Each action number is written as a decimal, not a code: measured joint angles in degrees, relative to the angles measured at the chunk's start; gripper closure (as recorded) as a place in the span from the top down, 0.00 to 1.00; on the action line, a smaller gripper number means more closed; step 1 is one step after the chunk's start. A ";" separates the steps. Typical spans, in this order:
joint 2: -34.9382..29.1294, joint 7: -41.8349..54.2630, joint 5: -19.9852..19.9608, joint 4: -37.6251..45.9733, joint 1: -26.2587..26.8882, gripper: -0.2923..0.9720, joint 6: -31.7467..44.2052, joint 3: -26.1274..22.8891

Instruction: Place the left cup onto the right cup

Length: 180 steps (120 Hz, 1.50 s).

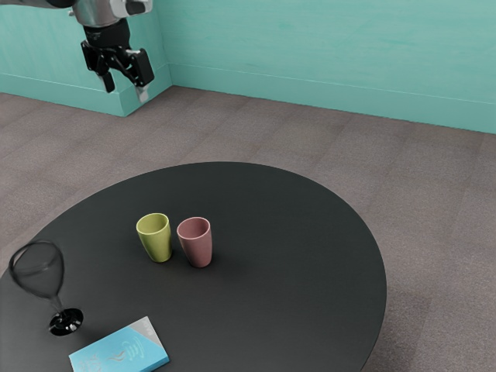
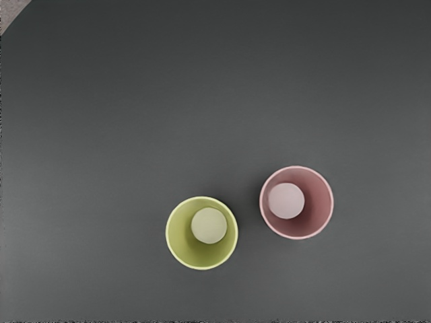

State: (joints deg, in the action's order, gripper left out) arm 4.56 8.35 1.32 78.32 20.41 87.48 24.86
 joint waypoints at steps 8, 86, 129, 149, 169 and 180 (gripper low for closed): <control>-0.33 0.40 1.04 0.66 -0.07 0.75 0.15 -0.21; 12.83 3.52 -8.53 25.32 -10.13 0.75 27.34 -0.92; 12.55 4.32 -12.34 33.87 -10.42 0.75 35.19 -1.31; 13.52 4.21 -12.69 36.64 -10.44 0.74 39.87 -1.57; 13.97 4.03 -13.52 37.81 -10.43 0.62 42.92 -1.60; 13.82 3.96 -13.59 37.71 -10.30 0.45 43.95 -1.66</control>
State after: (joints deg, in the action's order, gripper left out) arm 18.38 12.32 -12.28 116.03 10.10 131.43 23.20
